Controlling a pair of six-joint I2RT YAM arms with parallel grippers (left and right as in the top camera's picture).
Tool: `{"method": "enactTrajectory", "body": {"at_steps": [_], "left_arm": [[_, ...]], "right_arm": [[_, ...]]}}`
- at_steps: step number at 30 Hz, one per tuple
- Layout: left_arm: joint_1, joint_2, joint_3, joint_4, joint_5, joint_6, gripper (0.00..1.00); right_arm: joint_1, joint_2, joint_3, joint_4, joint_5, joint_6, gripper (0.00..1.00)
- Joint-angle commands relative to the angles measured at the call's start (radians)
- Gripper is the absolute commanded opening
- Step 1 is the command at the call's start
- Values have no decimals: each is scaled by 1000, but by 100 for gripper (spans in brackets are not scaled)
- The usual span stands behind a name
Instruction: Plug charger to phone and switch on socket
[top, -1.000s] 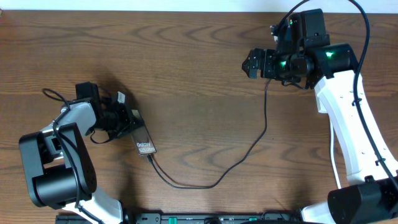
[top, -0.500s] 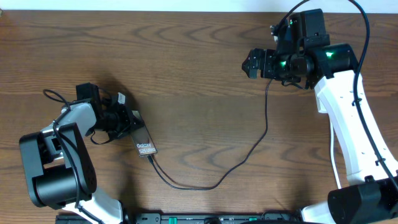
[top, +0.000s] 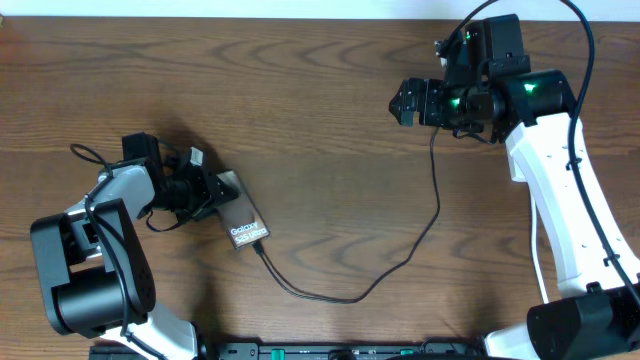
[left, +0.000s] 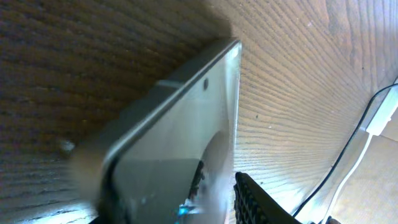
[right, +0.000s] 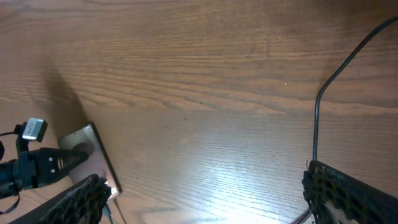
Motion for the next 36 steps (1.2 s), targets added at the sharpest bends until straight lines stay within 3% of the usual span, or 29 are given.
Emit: {"method": "enactTrajectory", "body": {"at_steps": [1, 9, 11, 12, 15, 36], "left_arm": [[2, 16, -13, -15, -67, -2, 42], [2, 16, -13, -36, -67, -1, 52], [2, 16, -13, -43, -67, -2, 60], [2, 15, -13, -55, -69, -6, 73], [2, 16, -13, -80, -121, -43, 80], [2, 15, -13, -140, -161, -119, 86]], "right_arm": [[3, -22, 10, -4, 11, -11, 99], [3, -22, 10, -4, 15, -12, 99], [3, -22, 10, -4, 15, -12, 99], [3, -22, 10, -4, 15, -12, 99], [3, -22, 10, -4, 15, -12, 99], [3, -22, 10, -5, 15, -12, 99]]}}
